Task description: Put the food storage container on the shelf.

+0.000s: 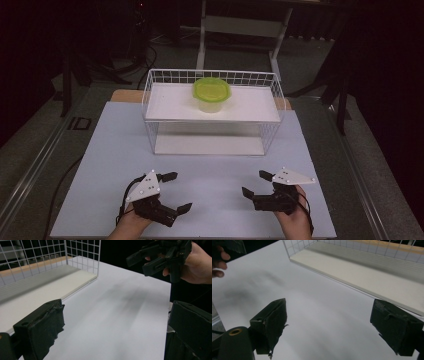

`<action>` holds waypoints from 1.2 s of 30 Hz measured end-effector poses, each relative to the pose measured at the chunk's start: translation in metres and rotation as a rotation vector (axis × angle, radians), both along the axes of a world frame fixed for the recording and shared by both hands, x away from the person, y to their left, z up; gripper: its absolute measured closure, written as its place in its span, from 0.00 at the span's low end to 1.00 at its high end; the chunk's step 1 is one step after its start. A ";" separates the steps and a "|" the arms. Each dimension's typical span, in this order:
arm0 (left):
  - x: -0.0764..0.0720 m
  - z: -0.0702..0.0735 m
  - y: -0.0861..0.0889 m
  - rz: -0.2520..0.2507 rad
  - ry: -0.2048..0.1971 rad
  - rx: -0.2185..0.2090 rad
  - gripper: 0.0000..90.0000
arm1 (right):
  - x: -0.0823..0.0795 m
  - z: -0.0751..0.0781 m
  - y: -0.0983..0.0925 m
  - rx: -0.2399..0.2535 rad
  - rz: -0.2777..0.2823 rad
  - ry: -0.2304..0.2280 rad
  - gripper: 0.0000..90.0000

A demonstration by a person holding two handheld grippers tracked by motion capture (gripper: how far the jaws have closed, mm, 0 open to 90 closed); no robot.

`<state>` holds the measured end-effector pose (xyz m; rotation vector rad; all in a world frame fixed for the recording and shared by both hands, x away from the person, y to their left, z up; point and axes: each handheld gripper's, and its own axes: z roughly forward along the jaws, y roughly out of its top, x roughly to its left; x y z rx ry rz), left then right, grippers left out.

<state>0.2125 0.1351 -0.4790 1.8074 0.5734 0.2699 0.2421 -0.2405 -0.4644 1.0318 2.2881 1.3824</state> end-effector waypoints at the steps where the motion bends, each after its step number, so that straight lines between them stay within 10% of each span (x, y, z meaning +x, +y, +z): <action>1: 0.000 -0.001 0.001 -0.002 0.004 0.001 0.01 | -0.001 -0.001 -0.002 0.000 0.004 -0.004 0.15; 36: 0.002 -0.014 0.023 0.073 -0.018 -0.070 0.01 | 0.005 -0.028 -0.027 0.011 -0.026 -0.019 0.16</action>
